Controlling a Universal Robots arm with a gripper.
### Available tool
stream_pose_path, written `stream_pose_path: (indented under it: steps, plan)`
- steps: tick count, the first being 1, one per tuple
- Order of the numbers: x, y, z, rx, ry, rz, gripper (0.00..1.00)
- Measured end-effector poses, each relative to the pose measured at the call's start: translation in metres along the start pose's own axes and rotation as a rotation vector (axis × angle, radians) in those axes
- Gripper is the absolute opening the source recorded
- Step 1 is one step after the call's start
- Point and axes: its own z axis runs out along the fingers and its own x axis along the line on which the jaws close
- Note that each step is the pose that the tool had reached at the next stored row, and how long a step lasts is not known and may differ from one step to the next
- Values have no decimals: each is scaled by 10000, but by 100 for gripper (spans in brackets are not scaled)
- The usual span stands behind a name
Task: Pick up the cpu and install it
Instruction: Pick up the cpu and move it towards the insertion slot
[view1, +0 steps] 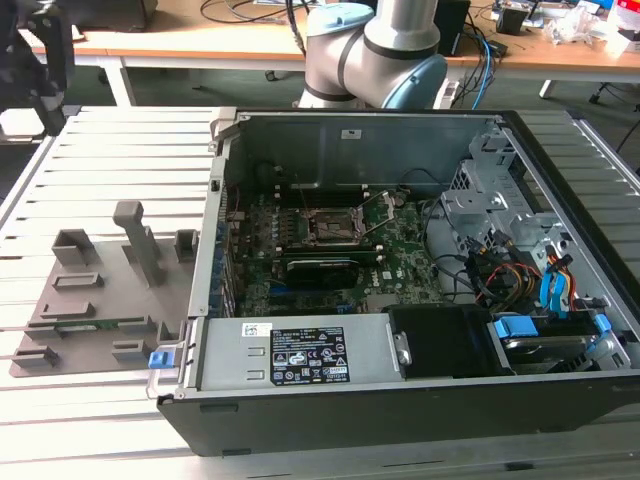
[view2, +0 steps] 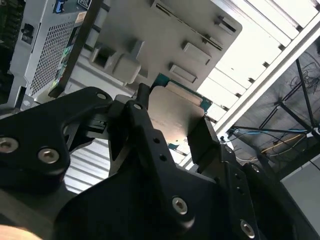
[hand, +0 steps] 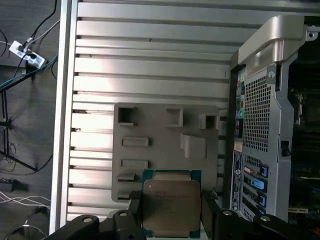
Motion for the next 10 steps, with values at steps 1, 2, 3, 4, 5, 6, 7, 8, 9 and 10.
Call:
stream_pose_path:
  steps: [1,2,3,4,5,6,7,8,9,10]
  plan:
    - [-19,-2,129,0,1,0,55]
    - [-24,-2,154,0,0,0,55]
    - [-41,-4,192,-1,4,-1,55]
    - [-81,-6,224,-1,12,0,55]
    - [-131,-9,240,-2,17,-1,55]
    - [-158,-10,244,-1,19,-1,55]
    - [-198,-11,249,-1,22,0,55]
    - [-262,-14,255,-2,22,1,55]
    - [-296,-16,257,-1,22,1,55]
    - [-331,-18,260,-2,22,-1,55]
